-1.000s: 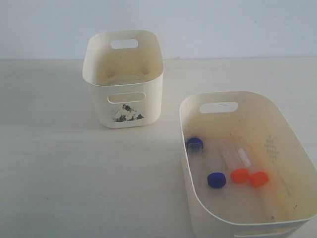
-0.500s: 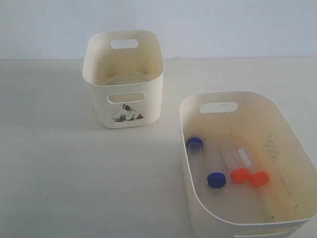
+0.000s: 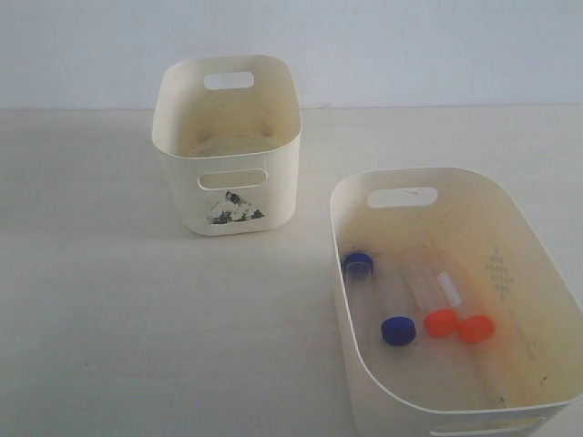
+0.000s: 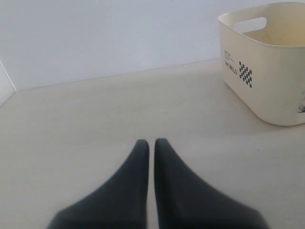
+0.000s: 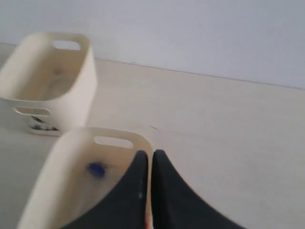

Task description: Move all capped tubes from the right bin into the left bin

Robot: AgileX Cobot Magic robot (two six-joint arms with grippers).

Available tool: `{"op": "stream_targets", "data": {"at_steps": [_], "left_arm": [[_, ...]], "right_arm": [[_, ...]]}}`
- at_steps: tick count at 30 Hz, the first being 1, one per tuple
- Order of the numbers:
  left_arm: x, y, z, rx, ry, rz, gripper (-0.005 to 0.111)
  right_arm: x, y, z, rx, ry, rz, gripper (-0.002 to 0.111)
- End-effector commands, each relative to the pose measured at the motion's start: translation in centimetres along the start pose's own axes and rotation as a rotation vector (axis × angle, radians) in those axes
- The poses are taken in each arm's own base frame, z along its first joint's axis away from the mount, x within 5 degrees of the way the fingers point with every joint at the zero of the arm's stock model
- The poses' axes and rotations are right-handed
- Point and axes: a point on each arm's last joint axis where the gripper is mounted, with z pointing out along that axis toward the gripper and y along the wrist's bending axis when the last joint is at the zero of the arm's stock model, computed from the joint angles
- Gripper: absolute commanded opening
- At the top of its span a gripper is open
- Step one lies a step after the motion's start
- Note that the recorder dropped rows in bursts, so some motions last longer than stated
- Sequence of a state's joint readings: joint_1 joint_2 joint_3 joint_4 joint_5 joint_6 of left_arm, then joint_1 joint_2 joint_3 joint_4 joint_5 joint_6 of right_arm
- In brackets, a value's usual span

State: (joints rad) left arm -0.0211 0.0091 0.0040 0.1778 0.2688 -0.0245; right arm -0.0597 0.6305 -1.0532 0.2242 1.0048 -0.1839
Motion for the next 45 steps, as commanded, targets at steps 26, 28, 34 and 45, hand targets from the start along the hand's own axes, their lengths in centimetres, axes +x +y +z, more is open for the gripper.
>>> {"op": "stream_targets", "data": {"at_steps": [26, 28, 34, 45], "left_arm": [[-0.2, 0.0, -0.1, -0.002, -0.015, -0.013, 0.004], [-0.2, 0.0, -0.1, -0.002, -0.015, -0.013, 0.004], [-0.2, 0.0, -0.1, -0.002, -0.015, -0.013, 0.004], [-0.2, 0.0, -0.1, -0.002, -0.015, -0.013, 0.004]], "right_arm": [[3.7, 6.7, 16.8, -0.085, 0.777, -0.056, 0.0], [4.5, 7.4, 18.1, -0.013, 0.825, -0.069, 0.0], [7.1, 8.2, 22.2, 0.051, 0.974, -0.099, 0.0], [9.3, 9.8, 26.7, -0.003, 0.952, -0.055, 0.0]]}}
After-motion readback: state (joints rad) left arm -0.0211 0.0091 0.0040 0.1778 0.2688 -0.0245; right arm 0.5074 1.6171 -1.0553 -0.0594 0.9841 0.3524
